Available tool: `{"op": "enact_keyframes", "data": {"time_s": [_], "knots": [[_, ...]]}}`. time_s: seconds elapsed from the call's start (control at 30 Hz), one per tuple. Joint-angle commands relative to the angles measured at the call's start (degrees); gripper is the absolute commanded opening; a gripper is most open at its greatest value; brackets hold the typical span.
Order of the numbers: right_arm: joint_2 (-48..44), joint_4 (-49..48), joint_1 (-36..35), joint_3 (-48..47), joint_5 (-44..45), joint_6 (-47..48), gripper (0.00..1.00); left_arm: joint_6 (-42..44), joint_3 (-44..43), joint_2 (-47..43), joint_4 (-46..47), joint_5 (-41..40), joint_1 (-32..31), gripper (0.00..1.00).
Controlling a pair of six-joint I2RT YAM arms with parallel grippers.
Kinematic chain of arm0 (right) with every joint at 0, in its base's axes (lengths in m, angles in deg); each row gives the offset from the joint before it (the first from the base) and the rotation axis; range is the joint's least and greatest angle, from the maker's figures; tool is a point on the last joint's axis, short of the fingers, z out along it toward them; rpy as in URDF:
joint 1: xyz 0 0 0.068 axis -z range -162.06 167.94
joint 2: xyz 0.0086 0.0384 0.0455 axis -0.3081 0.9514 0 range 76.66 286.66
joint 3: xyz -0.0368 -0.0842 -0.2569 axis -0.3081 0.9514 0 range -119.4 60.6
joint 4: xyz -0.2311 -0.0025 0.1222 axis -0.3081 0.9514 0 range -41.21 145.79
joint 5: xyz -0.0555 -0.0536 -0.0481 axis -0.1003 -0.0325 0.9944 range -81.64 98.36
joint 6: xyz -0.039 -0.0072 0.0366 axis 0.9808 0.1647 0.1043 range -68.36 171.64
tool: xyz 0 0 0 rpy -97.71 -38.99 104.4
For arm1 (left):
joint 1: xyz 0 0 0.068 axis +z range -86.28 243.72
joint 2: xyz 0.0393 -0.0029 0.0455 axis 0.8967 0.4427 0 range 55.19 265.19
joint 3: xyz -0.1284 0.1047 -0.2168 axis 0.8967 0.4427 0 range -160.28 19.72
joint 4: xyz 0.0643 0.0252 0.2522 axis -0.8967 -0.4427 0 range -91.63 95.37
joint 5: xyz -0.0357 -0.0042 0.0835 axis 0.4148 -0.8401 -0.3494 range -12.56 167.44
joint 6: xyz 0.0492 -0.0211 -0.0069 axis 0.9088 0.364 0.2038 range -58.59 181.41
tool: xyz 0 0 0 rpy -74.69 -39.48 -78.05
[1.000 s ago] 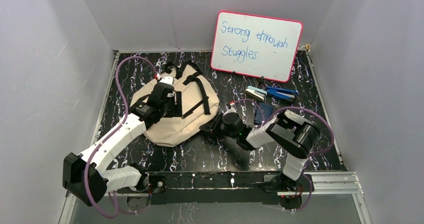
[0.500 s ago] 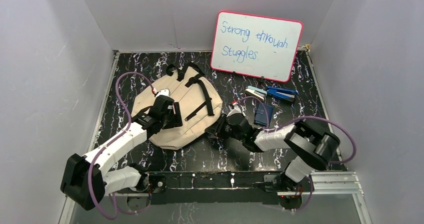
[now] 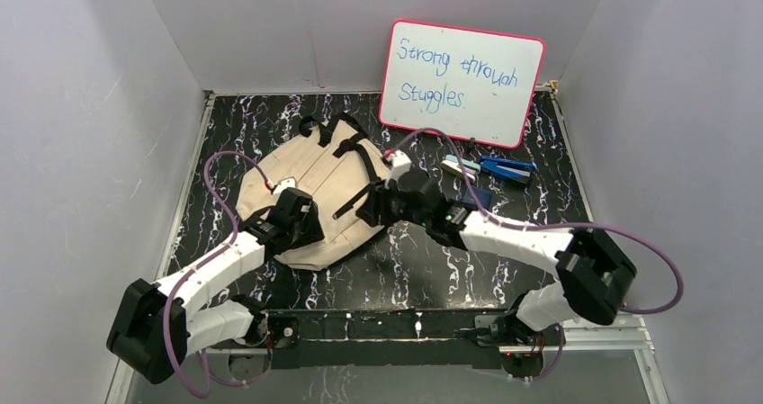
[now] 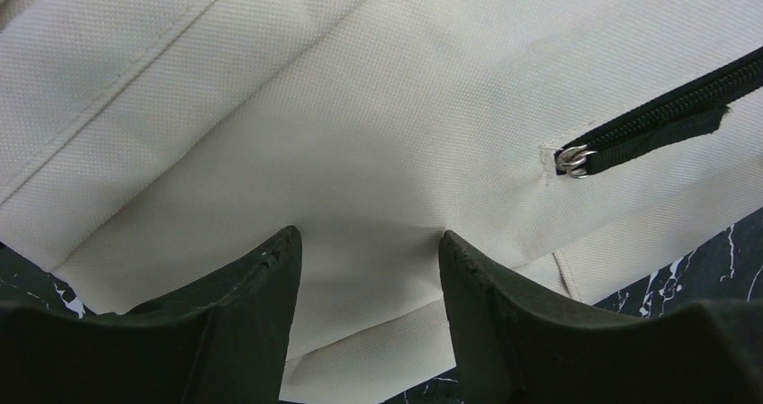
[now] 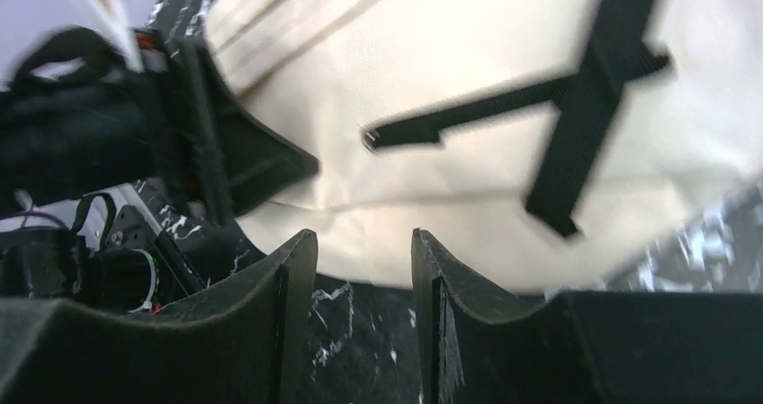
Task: Pack the student bag
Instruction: Unzip the student bag at the center of the board.
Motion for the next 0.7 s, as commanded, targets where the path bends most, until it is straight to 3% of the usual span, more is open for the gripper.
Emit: {"op": "enact_keyframes", "data": {"time_s": [0.0, 0.1, 0.27, 0.67], "knots": [[7.2, 7.1, 0.0, -13.0, -9.8, 14.8, 0.52, -2.9, 1.2, -1.6, -0.3, -2.7, 0.4, 0.54], [13.9, 14.9, 0.3, -21.2, -9.0, 16.1, 0.59, -3.2, 1.4, -2.1, -0.7, -2.7, 0.4, 0.53], [22.8, 22.8, 1.3, -30.9, -9.5, 17.2, 0.61, -3.0, 1.5, -3.2, -1.4, -2.8, 0.4, 0.53], [30.3, 27.9, 3.7, -38.2, -12.3, 19.4, 0.65, -2.5, 1.2, -2.7, -1.6, -2.5, 0.4, 0.53]]}}
